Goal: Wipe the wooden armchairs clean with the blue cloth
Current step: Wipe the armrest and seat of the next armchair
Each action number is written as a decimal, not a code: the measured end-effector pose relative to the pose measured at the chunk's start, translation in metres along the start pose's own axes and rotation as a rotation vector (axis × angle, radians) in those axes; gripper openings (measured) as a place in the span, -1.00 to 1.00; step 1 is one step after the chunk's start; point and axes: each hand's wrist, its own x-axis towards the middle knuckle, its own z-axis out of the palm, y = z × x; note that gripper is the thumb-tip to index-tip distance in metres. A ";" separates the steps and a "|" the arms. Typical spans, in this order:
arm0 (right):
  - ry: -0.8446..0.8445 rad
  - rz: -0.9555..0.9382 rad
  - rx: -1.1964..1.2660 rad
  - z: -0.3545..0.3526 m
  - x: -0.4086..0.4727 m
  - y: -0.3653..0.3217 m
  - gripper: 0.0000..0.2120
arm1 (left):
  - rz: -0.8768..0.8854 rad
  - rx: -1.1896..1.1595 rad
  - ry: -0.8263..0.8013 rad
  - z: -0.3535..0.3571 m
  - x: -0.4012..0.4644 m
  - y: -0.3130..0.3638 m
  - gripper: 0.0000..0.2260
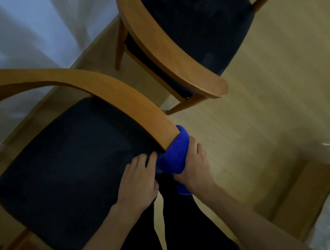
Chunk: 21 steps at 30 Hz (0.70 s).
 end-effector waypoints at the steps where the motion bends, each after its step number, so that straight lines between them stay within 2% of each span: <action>1: -0.019 -0.012 -0.016 -0.002 0.001 0.001 0.04 | -0.001 0.013 -0.001 0.002 0.000 0.000 -0.34; 14: -0.162 -0.181 -0.165 -0.024 0.007 0.008 0.03 | 0.030 0.056 0.041 0.015 -0.008 0.002 -0.28; 17: -0.209 -0.226 -0.227 -0.036 0.009 0.012 -0.13 | 0.059 0.082 0.047 0.018 -0.015 0.001 -0.29; 21: -0.242 -0.251 -0.331 -0.058 0.016 0.018 -0.53 | 0.021 0.069 0.049 0.022 -0.023 -0.002 -0.28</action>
